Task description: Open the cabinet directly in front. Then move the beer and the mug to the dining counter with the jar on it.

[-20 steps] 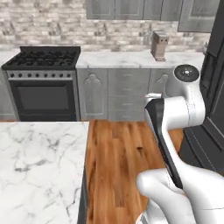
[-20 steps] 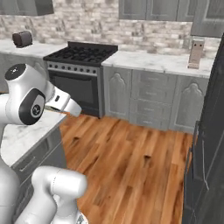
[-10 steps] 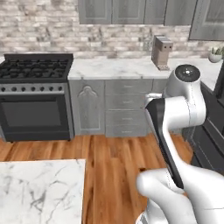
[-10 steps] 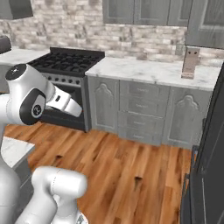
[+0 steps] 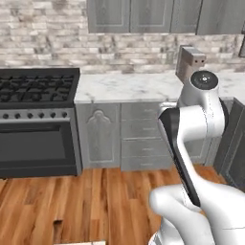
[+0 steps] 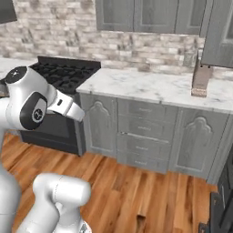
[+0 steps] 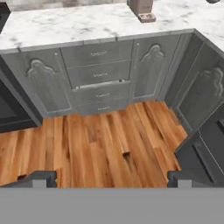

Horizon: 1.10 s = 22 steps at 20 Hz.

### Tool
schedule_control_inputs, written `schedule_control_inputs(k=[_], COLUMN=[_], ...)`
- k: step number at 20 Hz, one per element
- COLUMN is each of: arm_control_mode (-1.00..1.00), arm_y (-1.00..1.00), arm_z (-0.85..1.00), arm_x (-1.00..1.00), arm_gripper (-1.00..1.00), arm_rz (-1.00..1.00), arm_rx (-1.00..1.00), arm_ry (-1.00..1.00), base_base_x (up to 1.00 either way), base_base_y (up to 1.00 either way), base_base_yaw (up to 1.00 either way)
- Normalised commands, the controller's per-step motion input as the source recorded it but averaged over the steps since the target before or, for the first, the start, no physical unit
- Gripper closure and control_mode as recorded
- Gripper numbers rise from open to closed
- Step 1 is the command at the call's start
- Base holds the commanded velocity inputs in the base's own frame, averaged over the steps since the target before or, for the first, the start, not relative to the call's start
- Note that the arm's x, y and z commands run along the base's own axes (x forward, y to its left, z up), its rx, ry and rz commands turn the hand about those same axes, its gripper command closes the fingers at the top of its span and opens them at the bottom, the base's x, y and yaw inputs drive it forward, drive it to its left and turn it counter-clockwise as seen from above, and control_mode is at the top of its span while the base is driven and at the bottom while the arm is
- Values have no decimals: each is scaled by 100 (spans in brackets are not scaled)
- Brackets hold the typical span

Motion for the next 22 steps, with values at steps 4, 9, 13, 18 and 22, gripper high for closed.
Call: schedule_control_inputs(k=[4,9,13,18,22], arm_control_mode=[100,100,100,100,100], arm_y=[0,0,0,0,0], arm_z=[0,0,0,0,0], arm_x=[0,0,0,0,0], arm_gripper=[-100,-100,-100,-100,-100], arm_rz=[0,0,0,0,0], arm_rx=[0,0,0,0,0], arm_ry=[0,0,0,0,0], base_base_x=[100,100,100,100,95], base_base_y=[0,0,0,11,38], base_base_yaw=[-8,-16,-25,-41,-58])
